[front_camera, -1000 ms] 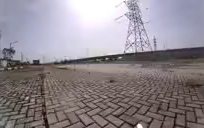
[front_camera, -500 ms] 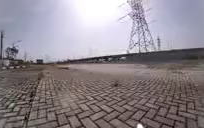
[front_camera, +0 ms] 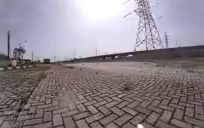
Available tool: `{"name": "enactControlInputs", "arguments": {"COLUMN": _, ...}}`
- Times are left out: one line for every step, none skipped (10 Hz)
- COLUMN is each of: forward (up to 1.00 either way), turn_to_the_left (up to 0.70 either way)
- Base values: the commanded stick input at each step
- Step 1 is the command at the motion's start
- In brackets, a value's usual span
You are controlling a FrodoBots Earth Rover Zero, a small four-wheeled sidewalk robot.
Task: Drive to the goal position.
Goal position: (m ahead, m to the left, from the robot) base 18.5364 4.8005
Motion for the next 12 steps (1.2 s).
{"name": "enactControlInputs", "arguments": {"forward": 1.00, "turn_to_the_left": 0.15}}
{"name": "enactControlInputs", "arguments": {"forward": 1.00, "turn_to_the_left": 0.28}}
{"name": "enactControlInputs", "arguments": {"forward": 1.00, "turn_to_the_left": 0.37}}
{"name": "enactControlInputs", "arguments": {"forward": 1.00, "turn_to_the_left": 0.38}}
{"name": "enactControlInputs", "arguments": {"forward": 1.00, "turn_to_the_left": 0.22}}
{"name": "enactControlInputs", "arguments": {"forward": 1.00, "turn_to_the_left": 0.07}}
{"name": "enactControlInputs", "arguments": {"forward": 1.00, "turn_to_the_left": 0.00}}
{"name": "enactControlInputs", "arguments": {"forward": 1.00, "turn_to_the_left": 0.00}}
{"name": "enactControlInputs", "arguments": {"forward": 1.00, "turn_to_the_left": 0.00}}
{"name": "enactControlInputs", "arguments": {"forward": 1.00, "turn_to_the_left": 0.00}}
{"name": "enactControlInputs", "arguments": {"forward": 1.00, "turn_to_the_left": 0.00}}
{"name": "enactControlInputs", "arguments": {"forward": 1.00, "turn_to_the_left": 0.00}}
